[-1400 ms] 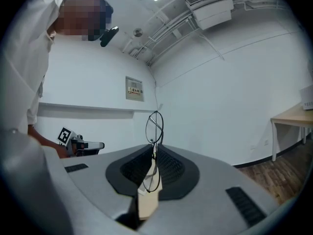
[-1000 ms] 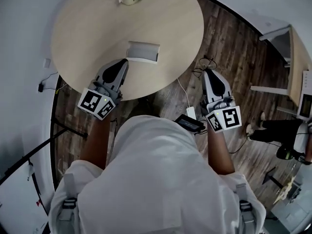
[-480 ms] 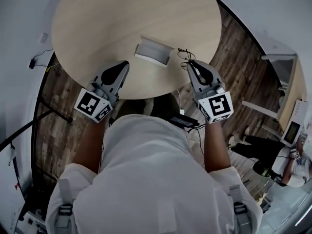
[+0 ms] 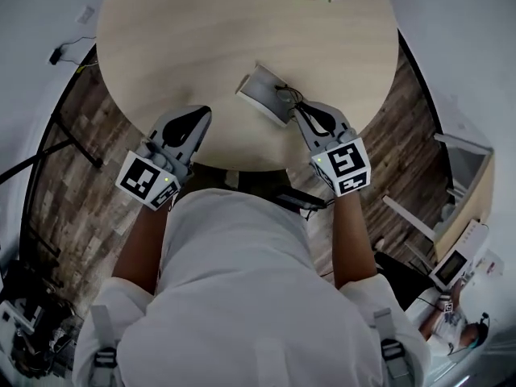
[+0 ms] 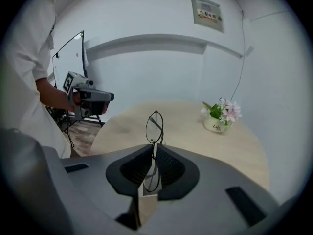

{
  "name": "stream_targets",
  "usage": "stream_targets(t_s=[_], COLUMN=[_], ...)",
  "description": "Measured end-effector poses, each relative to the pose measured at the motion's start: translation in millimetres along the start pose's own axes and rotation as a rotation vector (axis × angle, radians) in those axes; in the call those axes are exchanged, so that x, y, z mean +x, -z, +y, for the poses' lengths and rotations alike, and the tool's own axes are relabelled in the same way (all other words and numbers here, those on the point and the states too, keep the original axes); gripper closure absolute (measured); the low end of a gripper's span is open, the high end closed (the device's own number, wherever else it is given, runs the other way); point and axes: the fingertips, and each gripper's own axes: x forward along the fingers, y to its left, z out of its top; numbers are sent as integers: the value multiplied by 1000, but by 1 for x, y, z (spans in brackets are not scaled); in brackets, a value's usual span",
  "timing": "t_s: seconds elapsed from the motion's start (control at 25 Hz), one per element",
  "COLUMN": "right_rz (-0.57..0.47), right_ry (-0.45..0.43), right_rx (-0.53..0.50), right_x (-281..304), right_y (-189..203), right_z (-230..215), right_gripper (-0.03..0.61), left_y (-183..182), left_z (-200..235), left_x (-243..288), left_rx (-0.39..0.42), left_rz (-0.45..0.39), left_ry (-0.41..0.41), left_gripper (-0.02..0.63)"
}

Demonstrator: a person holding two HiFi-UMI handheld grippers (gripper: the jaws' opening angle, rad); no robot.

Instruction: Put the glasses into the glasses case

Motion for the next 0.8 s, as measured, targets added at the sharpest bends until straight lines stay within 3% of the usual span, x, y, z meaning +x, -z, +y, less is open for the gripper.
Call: stream_targets(t_s=[0.28, 0.56, 0.8], right_rz=[121, 318, 380], right_ry=[-74, -135, -164], right_rx=[-61, -100, -69], right_x=[37, 64, 83], right_y=[19, 50, 60], right_z=[-2, -3, 2], right_gripper=[535, 535, 535], left_y=[2, 20, 32], left_z=[20, 23, 26], left_x=[-4, -6, -11], left_rx=[-38, -76, -99], left_rz=[-17, -9, -7], left_ry=[-96, -125, -138], left_gripper=[600, 600, 600])
